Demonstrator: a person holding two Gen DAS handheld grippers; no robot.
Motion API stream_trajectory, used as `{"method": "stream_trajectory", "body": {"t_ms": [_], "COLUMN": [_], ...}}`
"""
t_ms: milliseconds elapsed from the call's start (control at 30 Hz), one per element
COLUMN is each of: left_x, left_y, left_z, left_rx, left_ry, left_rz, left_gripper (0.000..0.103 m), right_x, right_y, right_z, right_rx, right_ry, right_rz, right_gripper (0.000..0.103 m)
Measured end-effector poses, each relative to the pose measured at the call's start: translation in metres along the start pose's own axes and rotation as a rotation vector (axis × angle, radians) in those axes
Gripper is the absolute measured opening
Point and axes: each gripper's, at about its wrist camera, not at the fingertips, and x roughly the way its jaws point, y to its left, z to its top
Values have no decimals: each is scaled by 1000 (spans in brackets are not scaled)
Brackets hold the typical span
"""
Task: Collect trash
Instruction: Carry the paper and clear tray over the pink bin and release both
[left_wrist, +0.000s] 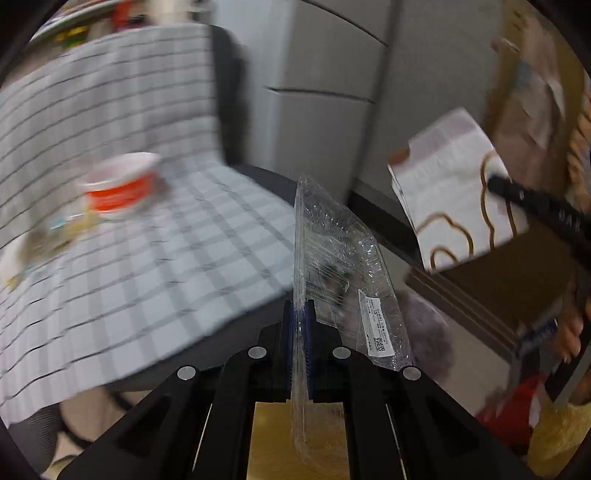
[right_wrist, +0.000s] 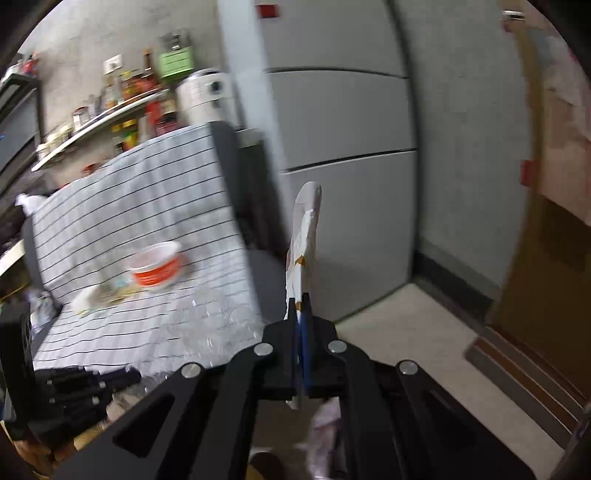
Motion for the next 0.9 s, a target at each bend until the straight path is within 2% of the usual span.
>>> {"method": "stream_trajectory", "body": {"t_ms": [333, 433, 467, 500, 600, 900], "left_x": [84, 114, 118, 123, 123, 83], "left_y": [-98, -115, -116, -117, -111, -44], "left_z": [8, 11, 11, 11, 12, 17], "left_rx": [171, 169, 171, 176, 166, 40], "left_ry": [149, 204, 206, 196, 181, 83], "left_rz": [-201, -225, -218, -191, -183, -29], "left_gripper": [6, 21, 39, 47, 51, 51], "right_x": [-10, -10, -10, -9, -4, 36], "right_y": [-78, -96, -99, -103, -109, -111], "right_z": [-13, -18, -19, -21, -30, -61], "right_rx": [123, 149, 152, 155, 155, 189], "right_ry": [-9, 1, 6, 14, 44, 203], "right_rz": [-117, -145, -152, -160, -181, -187], "right_gripper": [2, 2, 2, 2, 2, 2]}}
